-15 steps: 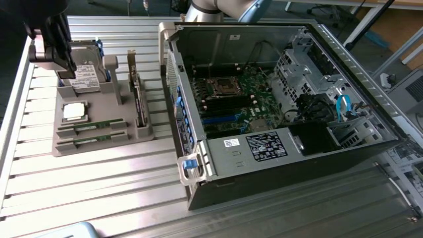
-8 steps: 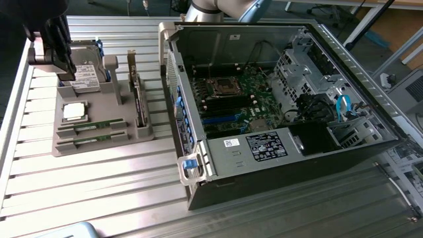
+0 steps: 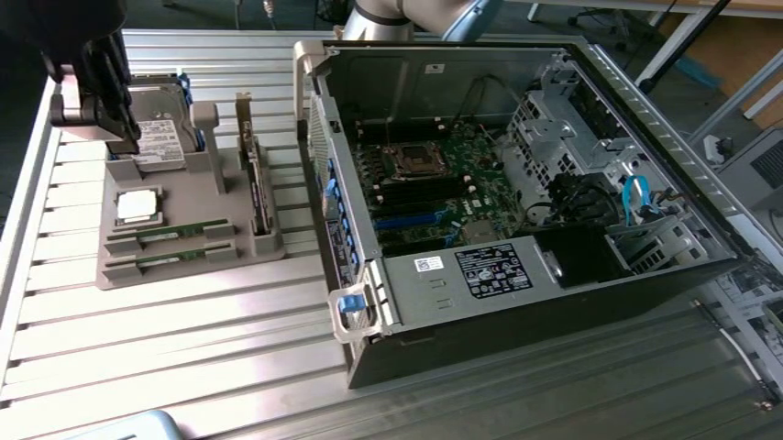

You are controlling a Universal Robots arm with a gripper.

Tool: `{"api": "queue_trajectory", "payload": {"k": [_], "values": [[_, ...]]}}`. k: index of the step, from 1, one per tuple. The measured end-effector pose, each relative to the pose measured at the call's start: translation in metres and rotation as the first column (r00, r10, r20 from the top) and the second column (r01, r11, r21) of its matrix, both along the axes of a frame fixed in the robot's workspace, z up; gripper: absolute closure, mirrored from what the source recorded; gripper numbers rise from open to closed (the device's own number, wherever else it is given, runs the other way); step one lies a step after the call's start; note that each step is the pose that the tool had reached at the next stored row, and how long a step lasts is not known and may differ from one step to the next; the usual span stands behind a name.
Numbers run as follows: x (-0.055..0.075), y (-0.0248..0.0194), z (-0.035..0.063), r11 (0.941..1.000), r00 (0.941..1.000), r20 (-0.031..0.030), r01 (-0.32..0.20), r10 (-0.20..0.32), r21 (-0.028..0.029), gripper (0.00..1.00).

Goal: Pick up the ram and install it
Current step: 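Pick up the ram and move it above insertion slot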

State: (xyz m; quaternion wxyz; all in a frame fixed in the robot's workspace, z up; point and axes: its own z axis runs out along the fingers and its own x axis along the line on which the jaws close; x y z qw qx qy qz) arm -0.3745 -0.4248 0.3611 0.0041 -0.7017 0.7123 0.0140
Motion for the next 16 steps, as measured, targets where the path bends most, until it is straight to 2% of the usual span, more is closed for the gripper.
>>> {"api": "queue_trajectory", "payload": {"k": [2, 8, 16], "values": [[0.0, -0.0016, 0.0, 1.0, 1.0, 0.0, 0.0, 0.0, 0.0, 0.76], [0.0, -0.0017, -0.0003, 1.0, 1.0, 0.0, 0.0, 0.0, 0.0, 0.76], [0.0, -0.0017, -0.0066, 1.0, 1.0, 0.0006, 0.0, 0.0, 0.0, 0.76]]}}
